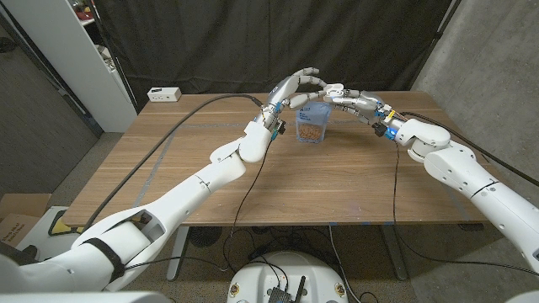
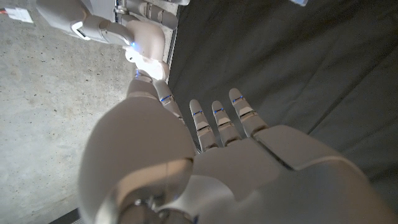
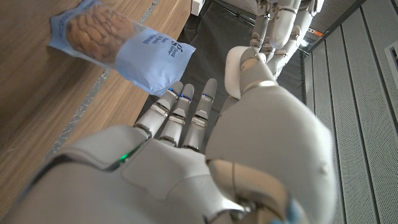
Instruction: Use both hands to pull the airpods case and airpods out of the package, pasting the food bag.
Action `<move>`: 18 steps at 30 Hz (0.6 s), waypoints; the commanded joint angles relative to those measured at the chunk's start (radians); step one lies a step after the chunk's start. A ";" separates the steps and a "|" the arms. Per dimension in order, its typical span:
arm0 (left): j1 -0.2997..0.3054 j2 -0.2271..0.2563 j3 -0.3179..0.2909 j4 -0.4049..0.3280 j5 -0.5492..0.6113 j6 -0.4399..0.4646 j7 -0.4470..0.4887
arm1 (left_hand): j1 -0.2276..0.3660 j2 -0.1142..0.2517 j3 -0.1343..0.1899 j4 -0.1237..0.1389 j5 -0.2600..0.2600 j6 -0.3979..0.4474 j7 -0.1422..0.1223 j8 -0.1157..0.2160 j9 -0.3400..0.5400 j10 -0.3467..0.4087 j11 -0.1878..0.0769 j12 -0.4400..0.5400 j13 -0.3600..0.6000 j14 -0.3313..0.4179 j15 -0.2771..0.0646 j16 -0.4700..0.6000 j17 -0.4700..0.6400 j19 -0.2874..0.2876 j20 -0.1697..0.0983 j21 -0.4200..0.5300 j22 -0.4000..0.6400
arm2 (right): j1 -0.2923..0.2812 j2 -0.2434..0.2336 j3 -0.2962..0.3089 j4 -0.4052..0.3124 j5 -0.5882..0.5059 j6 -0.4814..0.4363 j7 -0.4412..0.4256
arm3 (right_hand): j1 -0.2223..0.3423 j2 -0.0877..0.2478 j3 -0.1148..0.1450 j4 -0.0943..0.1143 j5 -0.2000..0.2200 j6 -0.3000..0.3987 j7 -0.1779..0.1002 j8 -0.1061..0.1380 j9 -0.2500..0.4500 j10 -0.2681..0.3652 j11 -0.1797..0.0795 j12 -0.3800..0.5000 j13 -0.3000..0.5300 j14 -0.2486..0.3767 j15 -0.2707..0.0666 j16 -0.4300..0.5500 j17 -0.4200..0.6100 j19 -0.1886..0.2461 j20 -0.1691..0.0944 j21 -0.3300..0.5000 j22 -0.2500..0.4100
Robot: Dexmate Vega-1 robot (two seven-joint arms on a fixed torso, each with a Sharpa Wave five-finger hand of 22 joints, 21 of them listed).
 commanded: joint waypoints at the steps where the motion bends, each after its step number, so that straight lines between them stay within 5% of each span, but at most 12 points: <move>1: -0.004 0.009 0.013 -0.022 0.033 0.060 -0.008 | -0.010 0.000 -0.007 0.006 0.003 0.005 -0.001 -0.001 -0.003 0.001 -0.005 0.002 0.005 -0.003 -0.051 0.000 0.006 0.001 -0.003 0.001 0.002 | -0.010 0.001 0.002 -0.011 0.000 0.012 0.000 | -0.009 0.002 0.008 0.004 0.007 0.082 0.068 0.088 0.269 0.010 -0.001 0.005 0.003 0.010 -0.085 -0.005 0.002 0.012 -0.002 0.001 -0.001; 18: -0.006 0.020 0.024 -0.039 0.043 0.089 -0.009 | -0.006 0.017 -0.004 0.007 0.002 0.092 0.004 0.023 -0.030 0.010 -0.022 0.004 0.004 -0.001 -0.056 0.003 0.007 -0.003 0.000 0.000 0.002 | -0.028 0.000 0.007 -0.024 -0.020 0.041 -0.022 | 0.001 -0.001 0.018 -0.001 0.021 0.069 0.087 0.088 0.277 0.006 0.005 0.005 0.006 0.012 -0.083 -0.015 0.000 0.009 -0.003 -0.003 -0.001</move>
